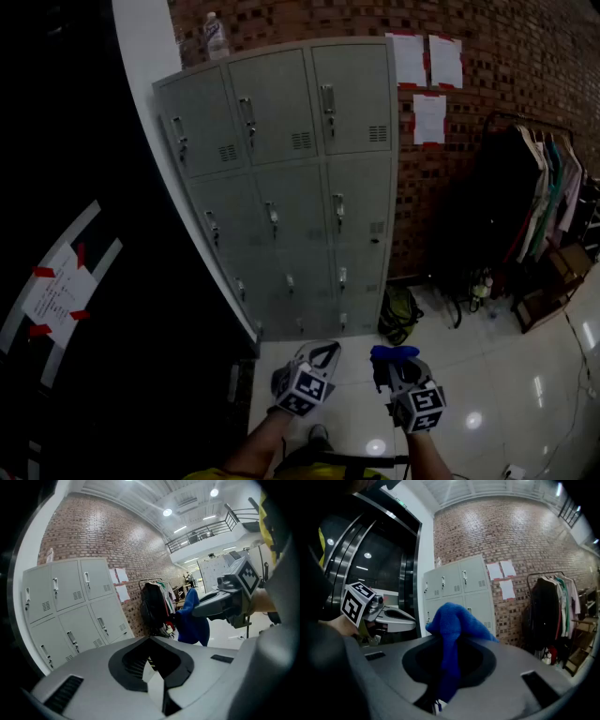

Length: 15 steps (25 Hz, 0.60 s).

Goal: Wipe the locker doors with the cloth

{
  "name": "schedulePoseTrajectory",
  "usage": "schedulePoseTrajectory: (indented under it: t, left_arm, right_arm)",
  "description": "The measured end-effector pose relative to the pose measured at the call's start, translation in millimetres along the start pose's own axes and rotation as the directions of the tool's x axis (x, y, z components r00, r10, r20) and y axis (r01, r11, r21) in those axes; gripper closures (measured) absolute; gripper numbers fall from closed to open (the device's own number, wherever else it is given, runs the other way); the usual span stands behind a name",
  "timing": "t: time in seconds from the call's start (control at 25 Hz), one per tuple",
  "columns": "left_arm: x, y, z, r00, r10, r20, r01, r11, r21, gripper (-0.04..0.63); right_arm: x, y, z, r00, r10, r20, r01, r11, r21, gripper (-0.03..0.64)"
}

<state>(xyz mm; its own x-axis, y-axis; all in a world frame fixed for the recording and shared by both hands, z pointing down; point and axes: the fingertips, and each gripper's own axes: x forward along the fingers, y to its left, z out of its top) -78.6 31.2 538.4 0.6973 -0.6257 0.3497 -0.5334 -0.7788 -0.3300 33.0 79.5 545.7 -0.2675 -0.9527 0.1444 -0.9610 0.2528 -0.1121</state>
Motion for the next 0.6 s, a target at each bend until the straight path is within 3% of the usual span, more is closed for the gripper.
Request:
schedulePoseTrajectory:
  t: [0.28,0.6]
  left_arm:
    - [137,93,10,1.0,-0.006,0.024,0.005,1.0,0.024,0.594]
    - [272,240,82,0.994,0.006,0.106,-0.014,0.997,0.082,0.593]
  right_arm:
    - [134,-86,29,1.0,-0.01,0.026,0.011,1.0,-0.019,0.549]
    - [306,-173,109,0.997,-0.008,0.077,0.011,0.999,-0.039,0.549]
